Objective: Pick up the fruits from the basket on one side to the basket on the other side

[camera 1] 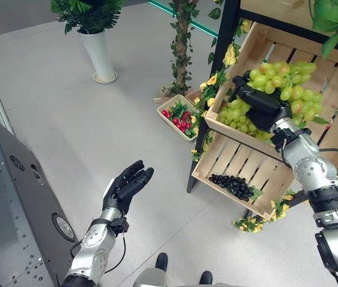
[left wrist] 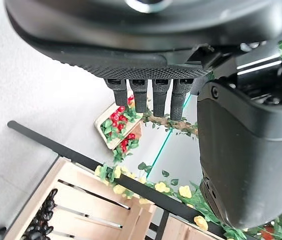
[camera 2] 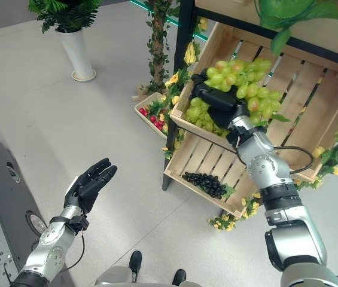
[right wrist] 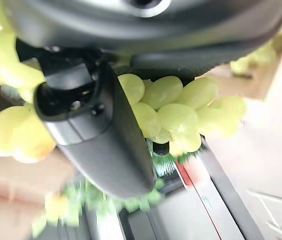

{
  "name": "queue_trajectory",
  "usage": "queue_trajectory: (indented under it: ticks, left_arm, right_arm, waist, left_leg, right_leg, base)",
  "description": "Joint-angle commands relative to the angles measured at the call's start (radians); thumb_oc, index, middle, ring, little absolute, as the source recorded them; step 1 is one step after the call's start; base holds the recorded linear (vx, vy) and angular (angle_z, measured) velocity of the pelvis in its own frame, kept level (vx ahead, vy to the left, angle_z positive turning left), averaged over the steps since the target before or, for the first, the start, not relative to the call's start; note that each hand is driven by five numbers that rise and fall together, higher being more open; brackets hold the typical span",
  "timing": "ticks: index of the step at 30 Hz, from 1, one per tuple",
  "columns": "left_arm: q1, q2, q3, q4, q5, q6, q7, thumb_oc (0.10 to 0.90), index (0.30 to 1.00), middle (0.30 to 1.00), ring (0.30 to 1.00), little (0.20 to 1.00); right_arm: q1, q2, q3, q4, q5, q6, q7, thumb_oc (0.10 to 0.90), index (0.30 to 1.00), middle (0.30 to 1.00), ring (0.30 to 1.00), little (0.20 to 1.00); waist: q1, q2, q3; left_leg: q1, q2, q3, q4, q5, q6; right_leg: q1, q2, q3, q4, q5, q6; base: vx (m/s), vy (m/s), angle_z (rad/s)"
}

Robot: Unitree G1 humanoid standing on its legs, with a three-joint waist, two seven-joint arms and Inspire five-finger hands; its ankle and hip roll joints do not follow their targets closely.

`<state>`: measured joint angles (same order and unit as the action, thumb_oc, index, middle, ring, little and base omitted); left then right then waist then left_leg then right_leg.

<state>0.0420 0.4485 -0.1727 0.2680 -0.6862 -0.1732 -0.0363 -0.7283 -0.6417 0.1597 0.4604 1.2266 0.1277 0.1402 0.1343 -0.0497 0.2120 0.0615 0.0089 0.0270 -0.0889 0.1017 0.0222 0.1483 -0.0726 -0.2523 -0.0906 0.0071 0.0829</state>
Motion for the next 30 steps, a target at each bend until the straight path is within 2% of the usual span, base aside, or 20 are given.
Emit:
queue_trajectory:
  ticks: [1,5,9,14,16,18,19,20,21,22,23,26,30]
  left_arm:
    - [-0.077,0.039,-0.056,-0.022,-0.041,-0.102,-0.036,0.800,0.900,0.900,0.900,0.900]
    - [-0.076,0.041,-0.066,-0.016,-0.051,-0.104,-0.033,0.800,0.900,0.900,0.900,0.900]
    - [-0.076,0.047,-0.088,-0.007,-0.055,-0.106,-0.031,0.800,0.900,0.900,0.900,0.900]
    - [-0.085,0.052,-0.116,-0.019,-0.069,-0.110,-0.003,0.800,0.900,0.900,0.900,0.900]
    - [-0.086,0.051,-0.126,-0.025,-0.068,-0.113,0.008,0.800,0.900,0.900,0.900,0.900]
    - [-0.086,0.051,-0.130,-0.028,-0.067,-0.113,0.014,0.800,0.900,0.900,0.900,0.900]
    - [-0.089,0.053,-0.130,-0.026,-0.069,-0.111,0.015,0.800,0.900,0.900,0.900,0.900]
    - [-0.089,0.053,-0.130,-0.025,-0.070,-0.110,0.014,0.800,0.900,0.900,0.900,0.900]
    - [-0.091,0.052,-0.131,-0.029,-0.068,-0.104,0.016,0.800,0.900,0.900,0.900,0.900]
    - [-0.093,0.052,-0.132,-0.034,-0.067,-0.099,0.019,0.800,0.900,0.900,0.900,0.900]
    - [-0.097,0.052,-0.135,-0.045,-0.065,-0.091,0.027,0.800,0.900,0.900,0.900,0.900]
    - [-0.109,0.049,-0.145,-0.051,-0.065,-0.087,0.041,0.800,0.900,0.900,0.900,0.900]
    - [-0.113,0.047,-0.148,-0.051,-0.059,-0.081,0.040,0.800,0.900,0.900,0.900,0.900]
  right_arm:
    - [-0.194,-0.105,-0.068,0.119,0.123,-0.030,-0.009,0.400,0.300,0.300,0.300,0.300]
    - [-0.208,-0.115,-0.072,0.207,0.182,-0.028,-0.021,0.400,0.300,0.300,0.300,0.300]
    - [-0.219,-0.114,-0.102,0.287,0.286,-0.054,-0.096,0.400,0.300,0.300,0.300,0.300]
    - [-0.230,-0.092,-0.169,0.361,0.463,-0.158,-0.212,0.400,0.300,0.300,0.300,0.300]
    - [-0.225,-0.077,-0.177,0.354,0.530,-0.189,-0.203,0.400,0.300,0.300,0.300,0.300]
    - [-0.220,-0.055,-0.184,0.331,0.596,-0.243,-0.180,0.400,0.300,0.300,0.300,0.300]
    - [-0.215,-0.035,-0.196,0.312,0.638,-0.298,-0.174,0.400,0.300,0.300,0.300,0.300]
    - [-0.213,-0.030,-0.200,0.307,0.639,-0.314,-0.178,0.400,0.300,0.300,0.300,0.300]
    - [-0.209,-0.016,-0.206,0.297,0.631,-0.345,-0.185,0.450,0.375,0.375,0.375,0.375]
    - [-0.208,-0.010,-0.209,0.290,0.630,-0.360,-0.189,0.698,0.747,0.747,0.747,0.747]
    - [-0.207,0.005,-0.215,0.271,0.637,-0.401,-0.196,0.800,0.900,0.900,0.900,0.900]
    - [-0.210,0.030,-0.221,0.237,0.661,-0.436,-0.174,0.800,0.900,0.900,0.900,0.900]
    - [-0.203,0.050,-0.207,0.195,0.624,-0.416,-0.196,0.800,0.900,0.900,0.900,0.900]
  waist:
    - [0.027,-0.012,-0.150]
    - [0.033,-0.009,-0.150]
    - [0.036,-0.004,-0.148]
    - [0.038,0.007,-0.148]
    - [0.037,0.011,-0.148]
    - [0.036,0.013,-0.149]
    - [0.036,0.016,-0.151]
    - [0.036,0.017,-0.152]
    - [0.036,0.019,-0.154]
    - [0.036,0.019,-0.154]
    - [0.035,0.020,-0.156]
    - [0.035,0.022,-0.156]
    - [0.034,0.022,-0.158]
  left_leg:
    - [0.050,0.015,0.004,0.002,-0.162,-0.036]
    - [0.052,0.018,0.001,0.002,-0.162,-0.038]
    - [0.055,0.021,0.001,0.002,-0.162,-0.041]
    - [0.057,0.025,0.002,0.002,-0.163,-0.044]
    - [0.059,0.026,0.002,0.002,-0.162,-0.044]
    - [0.060,0.027,0.002,0.002,-0.161,-0.044]
    - [0.061,0.027,0.001,0.002,-0.162,-0.045]
    - [0.060,0.026,0.000,0.002,-0.162,-0.045]
    - [0.061,0.026,-0.001,0.002,-0.161,-0.045]
    - [0.061,0.026,-0.001,0.002,-0.161,-0.045]
    - [0.062,0.026,0.000,0.002,-0.161,-0.045]
    - [0.066,0.026,0.000,0.002,-0.162,-0.044]
    - [0.069,0.024,-0.002,0.002,-0.163,-0.042]
  right_leg:
    - [0.039,-0.030,-0.041,0.003,-0.040,-0.017]
    - [0.045,-0.032,-0.049,0.003,-0.042,-0.018]
    - [0.047,-0.032,-0.052,0.003,-0.044,-0.020]
    - [0.049,-0.032,-0.053,0.003,-0.045,-0.022]
    - [0.049,-0.032,-0.053,0.003,-0.044,-0.024]
    - [0.050,-0.032,-0.053,0.003,-0.044,-0.025]
    - [0.050,-0.031,-0.052,0.003,-0.045,-0.026]
    - [0.050,-0.031,-0.051,0.003,-0.045,-0.026]
    - [0.050,-0.032,-0.051,0.003,-0.046,-0.026]
    - [0.051,-0.032,-0.051,0.003,-0.046,-0.026]
    - [0.051,-0.032,-0.050,0.003,-0.046,-0.027]
    - [0.053,-0.034,-0.050,0.003,-0.045,-0.027]
    - [0.055,-0.032,-0.047,0.003,-0.045,-0.030]
  base:
    - [0.03,0.011,0.10]
    - [0.01,-0.007,0.11]
    - [0.00,-0.003,0.01]
    - [-0.01,0.000,0.02]
    - [0.00,0.000,0.00]
    - [-0.01,0.003,-0.02]
    - [-0.01,0.004,-0.04]
    - [-0.01,0.004,-0.03]
    - [0.00,0.000,0.00]
    - [0.00,0.000,0.00]
    - [0.00,0.000,0.00]
    - [0.00,0.000,0.00]
    - [0.00,0.000,0.00]
